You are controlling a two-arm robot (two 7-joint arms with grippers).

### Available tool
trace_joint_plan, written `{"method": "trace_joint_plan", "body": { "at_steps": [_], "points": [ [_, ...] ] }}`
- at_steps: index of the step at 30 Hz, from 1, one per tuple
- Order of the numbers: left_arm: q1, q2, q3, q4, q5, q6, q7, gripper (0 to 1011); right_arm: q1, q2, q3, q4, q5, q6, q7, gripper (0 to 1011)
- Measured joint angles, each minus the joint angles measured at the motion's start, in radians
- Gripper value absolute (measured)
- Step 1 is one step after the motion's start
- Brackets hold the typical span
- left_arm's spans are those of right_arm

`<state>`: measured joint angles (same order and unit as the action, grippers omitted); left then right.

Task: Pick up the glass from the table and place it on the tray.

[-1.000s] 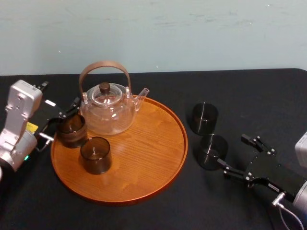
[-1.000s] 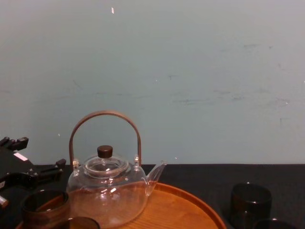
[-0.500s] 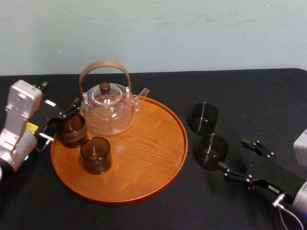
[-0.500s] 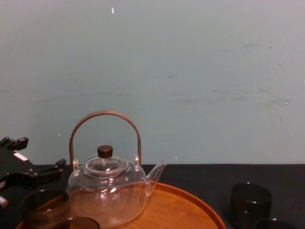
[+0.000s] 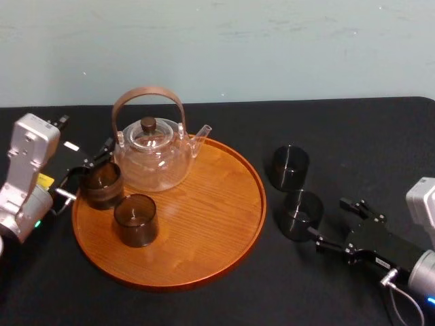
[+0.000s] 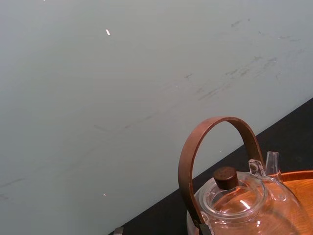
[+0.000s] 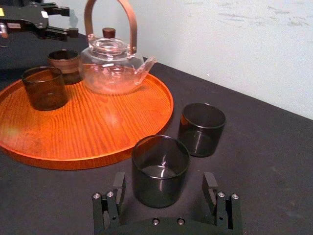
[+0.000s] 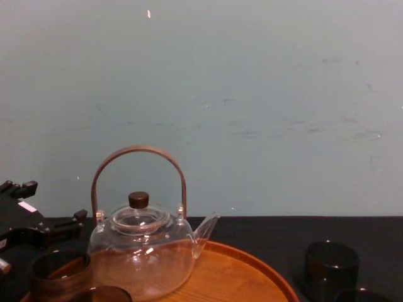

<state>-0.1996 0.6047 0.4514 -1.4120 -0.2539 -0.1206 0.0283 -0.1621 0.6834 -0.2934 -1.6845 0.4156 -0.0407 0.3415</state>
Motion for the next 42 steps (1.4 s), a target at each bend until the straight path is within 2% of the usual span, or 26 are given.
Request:
{"method": "trace_joint_plan", "body": {
  "at_steps": [11, 20, 31, 42],
  "points": [
    [0.0, 0.0, 0.0, 0.0, 0.0, 0.0, 0.0, 1001, 0.049, -0.043, -0.004, 0.039, -0.038, 0.022, 0.017, 1002],
    [0.0, 0.0, 0.0, 0.0, 0.0, 0.0, 0.0, 1001, 0.103, -0.094, -0.013, 0.083, -0.061, 0.04, 0.047, 1002],
    [0.0, 0.0, 0.0, 0.0, 0.0, 0.0, 0.0, 1001, 0.136, -0.135, -0.017, 0.135, -0.08, 0.05, 0.08, 1002],
    [0.0, 0.0, 0.0, 0.0, 0.0, 0.0, 0.0, 1000, 0.158, -0.158, -0.024, 0.173, -0.089, 0.06, 0.103, 1002]
  ]
}}
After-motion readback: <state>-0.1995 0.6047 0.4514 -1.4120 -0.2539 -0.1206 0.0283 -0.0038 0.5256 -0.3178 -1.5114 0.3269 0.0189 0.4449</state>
